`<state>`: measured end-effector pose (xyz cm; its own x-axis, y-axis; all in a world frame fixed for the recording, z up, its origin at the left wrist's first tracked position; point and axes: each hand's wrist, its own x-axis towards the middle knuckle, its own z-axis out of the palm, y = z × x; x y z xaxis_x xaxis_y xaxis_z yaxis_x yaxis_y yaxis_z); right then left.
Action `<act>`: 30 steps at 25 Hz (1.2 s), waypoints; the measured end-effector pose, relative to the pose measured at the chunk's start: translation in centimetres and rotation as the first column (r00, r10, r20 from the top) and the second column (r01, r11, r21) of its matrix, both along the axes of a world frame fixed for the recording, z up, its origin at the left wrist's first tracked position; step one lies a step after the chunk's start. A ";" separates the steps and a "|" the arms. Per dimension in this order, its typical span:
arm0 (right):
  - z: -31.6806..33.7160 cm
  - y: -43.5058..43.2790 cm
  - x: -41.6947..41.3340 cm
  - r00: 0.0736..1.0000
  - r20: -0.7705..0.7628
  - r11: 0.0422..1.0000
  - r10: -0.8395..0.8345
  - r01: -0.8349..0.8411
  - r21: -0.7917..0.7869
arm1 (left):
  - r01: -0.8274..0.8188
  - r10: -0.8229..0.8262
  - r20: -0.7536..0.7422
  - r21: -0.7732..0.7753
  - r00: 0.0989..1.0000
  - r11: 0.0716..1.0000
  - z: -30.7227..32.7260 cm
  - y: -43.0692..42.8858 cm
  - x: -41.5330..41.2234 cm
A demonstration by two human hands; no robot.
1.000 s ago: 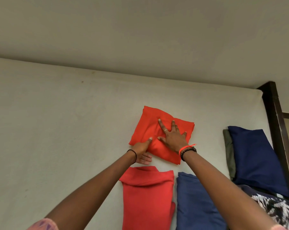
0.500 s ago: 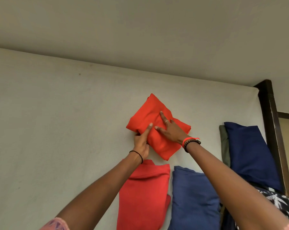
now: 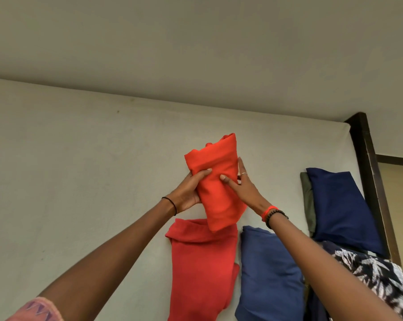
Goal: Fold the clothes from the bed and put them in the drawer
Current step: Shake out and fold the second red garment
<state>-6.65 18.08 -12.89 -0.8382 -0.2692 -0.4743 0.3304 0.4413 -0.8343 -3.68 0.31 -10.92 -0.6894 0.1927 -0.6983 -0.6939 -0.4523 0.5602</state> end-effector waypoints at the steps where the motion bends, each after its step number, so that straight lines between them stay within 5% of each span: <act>1: 0.8 0.5 0.4 0.999 0.016 0.996 -0.042 0.043 -0.083 | 0.064 -0.064 -0.012 -0.002 0.998 0.998 1.0 -0.5 0.3; 5: 4.3 3.2 2.6 0.979 0.203 0.920 0.010 0.070 -0.386 | 0.275 -0.277 0.005 0.079 0.961 0.958 4.8 -2.3 1.9; 8: 5.9 4.8 5.6 0.915 0.404 0.786 -0.018 0.262 -0.560 | 0.336 -0.347 0.021 0.202 0.938 0.920 6.6 -3.2 3.8; 12: 5.0 5.1 12.2 0.675 0.735 0.673 -0.067 0.574 -0.466 | 0.364 -0.406 0.074 0.322 0.911 0.874 6.6 -3.3 7.8; 15: 3.9 4.9 17.5 0.538 0.843 0.654 -0.023 0.646 -0.394 | 0.343 -0.415 0.143 0.360 0.899 0.868 5.1 -3.4 11.5; 22: 1.9 4.1 22.7 0.697 0.702 0.626 -0.144 0.614 -0.481 | 0.175 -0.253 0.254 0.294 0.933 0.940 1.2 -4.1 17.9; 30: -1.6 2.6 23.2 0.752 0.508 0.745 -0.420 0.605 -0.280 | 0.136 -0.118 0.120 -0.156 0.986 0.978 -4.5 -3.2 20.4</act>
<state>16.55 20.67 -14.45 -0.6695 -0.0942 -0.7368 0.7333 -0.2419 -0.6354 16.76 -2.94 -15.42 -0.5845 0.1511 -0.7972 -0.8008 -0.2658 0.5368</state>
